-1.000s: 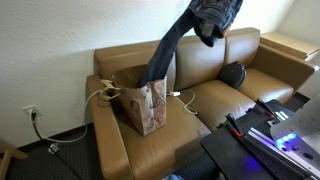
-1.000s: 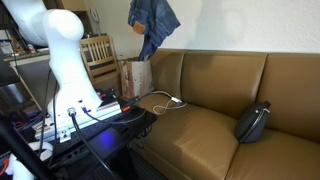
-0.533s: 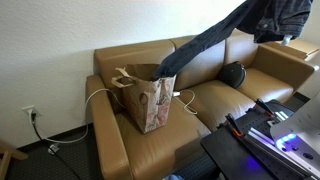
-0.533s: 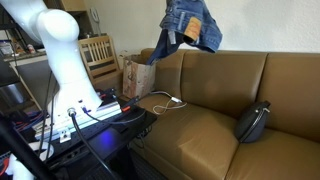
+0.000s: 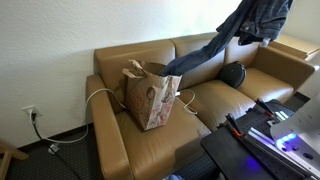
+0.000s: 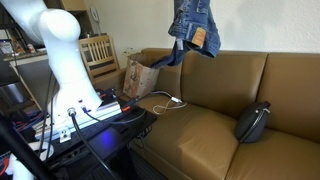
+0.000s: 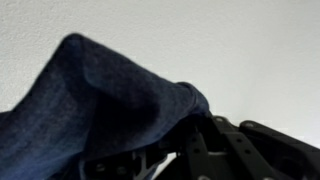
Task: Remove the jeans from the bag and put them on the couch
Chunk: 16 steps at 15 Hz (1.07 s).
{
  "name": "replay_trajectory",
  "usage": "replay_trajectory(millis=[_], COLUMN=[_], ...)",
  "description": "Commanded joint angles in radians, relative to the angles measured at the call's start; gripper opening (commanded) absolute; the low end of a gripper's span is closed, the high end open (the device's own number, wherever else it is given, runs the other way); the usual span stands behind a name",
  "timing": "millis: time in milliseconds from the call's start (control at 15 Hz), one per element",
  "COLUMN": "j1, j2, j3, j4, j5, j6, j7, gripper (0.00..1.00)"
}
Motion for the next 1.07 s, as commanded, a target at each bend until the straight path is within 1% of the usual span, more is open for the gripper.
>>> replay_trajectory(millis=[0, 67, 133, 200, 267, 333, 400, 467, 600, 733, 933, 1000], j1=[0.078, 0.145, 0.194, 0.257, 0.292, 0.309, 0.307, 0.326, 0.325, 0.304, 0.279, 0.287], j2=[-0.076, -0.099, -0.124, -0.15, -0.181, -0.226, -0.25, -0.287, -0.348, -0.374, -0.345, -0.323], j3=[-0.018, -0.05, -0.066, -0.095, -0.119, -0.15, -0.181, -0.216, -0.284, -0.336, -0.418, -0.417], j4=[0.001, 0.001, 0.003, 0.013, 0.011, -0.008, 0.017, 0.012, 0.016, 0.038, 0.097, 0.113], j5=[-0.026, -0.054, -0.075, -0.09, -0.091, -0.091, -0.096, -0.101, -0.103, -0.085, -0.048, 0.003], j6=[-0.052, -0.049, -0.037, -0.007, 0.028, 0.046, 0.017, 0.017, 0.012, 0.009, 0.008, 0.008], j7=[0.015, 0.019, 0.021, 0.037, 0.051, 0.06, 0.091, 0.104, 0.146, 0.202, 0.324, 0.28], gripper=[0.03, 0.03, 0.03, 0.03, 0.03, 0.03, 0.03, 0.03, 0.03, 0.03, 0.03, 0.03])
